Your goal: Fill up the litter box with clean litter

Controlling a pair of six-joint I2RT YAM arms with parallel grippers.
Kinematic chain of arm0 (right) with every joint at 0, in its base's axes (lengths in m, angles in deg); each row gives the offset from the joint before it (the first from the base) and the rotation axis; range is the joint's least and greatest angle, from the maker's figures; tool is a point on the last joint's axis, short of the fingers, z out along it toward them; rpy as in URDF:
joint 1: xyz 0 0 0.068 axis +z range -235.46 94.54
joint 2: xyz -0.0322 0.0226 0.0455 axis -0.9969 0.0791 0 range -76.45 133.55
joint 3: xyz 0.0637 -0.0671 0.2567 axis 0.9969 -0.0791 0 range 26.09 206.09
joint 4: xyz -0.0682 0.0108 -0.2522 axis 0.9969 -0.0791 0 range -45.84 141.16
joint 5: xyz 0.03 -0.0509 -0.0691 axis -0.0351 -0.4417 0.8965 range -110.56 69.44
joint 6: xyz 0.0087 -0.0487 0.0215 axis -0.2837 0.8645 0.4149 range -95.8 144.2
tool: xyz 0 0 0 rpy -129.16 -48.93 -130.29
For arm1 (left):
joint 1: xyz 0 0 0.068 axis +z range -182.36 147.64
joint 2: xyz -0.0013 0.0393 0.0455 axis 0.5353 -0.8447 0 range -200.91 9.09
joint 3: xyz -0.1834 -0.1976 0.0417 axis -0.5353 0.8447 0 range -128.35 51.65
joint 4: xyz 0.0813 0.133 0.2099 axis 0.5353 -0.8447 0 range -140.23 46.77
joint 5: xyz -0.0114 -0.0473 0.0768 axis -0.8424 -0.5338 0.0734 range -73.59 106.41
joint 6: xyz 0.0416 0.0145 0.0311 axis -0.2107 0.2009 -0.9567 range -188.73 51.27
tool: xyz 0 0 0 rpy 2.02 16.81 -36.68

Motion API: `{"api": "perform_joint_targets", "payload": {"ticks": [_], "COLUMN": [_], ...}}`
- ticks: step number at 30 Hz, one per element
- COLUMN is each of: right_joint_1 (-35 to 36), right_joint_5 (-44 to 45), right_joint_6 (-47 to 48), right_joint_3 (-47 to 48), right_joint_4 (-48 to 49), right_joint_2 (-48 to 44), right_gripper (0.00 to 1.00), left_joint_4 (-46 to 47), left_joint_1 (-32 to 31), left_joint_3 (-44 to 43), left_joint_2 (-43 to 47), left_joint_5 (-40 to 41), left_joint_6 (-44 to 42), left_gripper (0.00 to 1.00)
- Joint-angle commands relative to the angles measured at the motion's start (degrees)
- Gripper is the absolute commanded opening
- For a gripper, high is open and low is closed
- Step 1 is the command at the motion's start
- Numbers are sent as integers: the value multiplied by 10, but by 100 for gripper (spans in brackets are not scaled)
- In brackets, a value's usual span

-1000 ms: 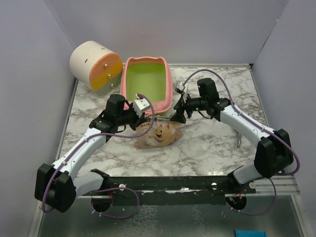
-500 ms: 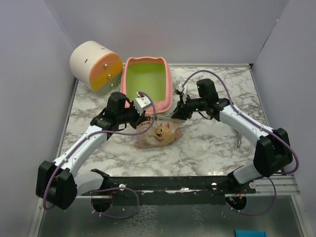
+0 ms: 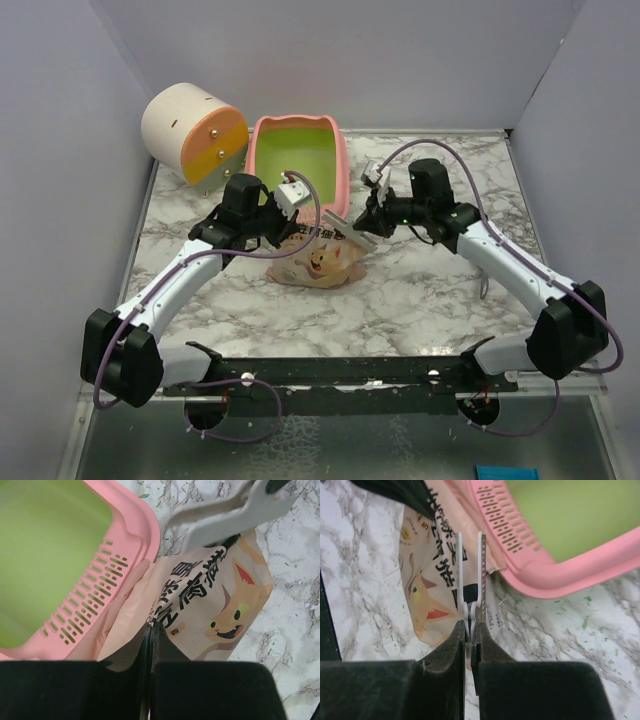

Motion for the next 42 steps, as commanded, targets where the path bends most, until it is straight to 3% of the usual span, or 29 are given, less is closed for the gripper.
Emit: {"api": "perform_joint_targets", "payload": {"ticks": [1,7,12,14,17,20,25,32,34,36,39,41,42], "right_joint_1": [0,-29,-149,-191,-229,-253,-263,-266,-268,-268,-268,-268,-268], "right_joint_5": [102,302,315,289,291,289,303,353,360,362,354,343,335], "right_joint_6": [-41,-119,-218,-259,-309,-338,-371,-372,-370,-368,-364,-363,-362], "right_joint_3": [2,12,-18,-58,-108,-128,-131,-140,-142,-142,-147,-154,-156], "right_joint_4": [37,38,51,97,145,168,173,164,160,156,149,150,149], "right_joint_2": [-58,-63,-21,-11,12,54,112,109,102,92,69,47,35], "right_gripper": [1,1,1,1,1,1,1,2,11,38,71,84,85], "left_joint_4": [112,121,151,169,193,180,101,-79,-81,-74,-62,-55,-51], "left_joint_1": [0,0,-2,-1,-1,0,12,115,130,136,142,146,148], "left_joint_3": [-28,13,58,82,106,93,23,-85,-83,-77,-68,-63,-59], "left_joint_2": [40,70,109,129,158,166,107,-49,-60,-51,-17,6,16], "left_joint_5": [5,4,18,30,77,178,284,200,180,149,116,98,87], "left_joint_6": [7,9,28,39,70,130,200,344,357,364,376,386,394], "left_gripper": [0,0,4,13,36,49,57,54,54,57,61,63,64]}}
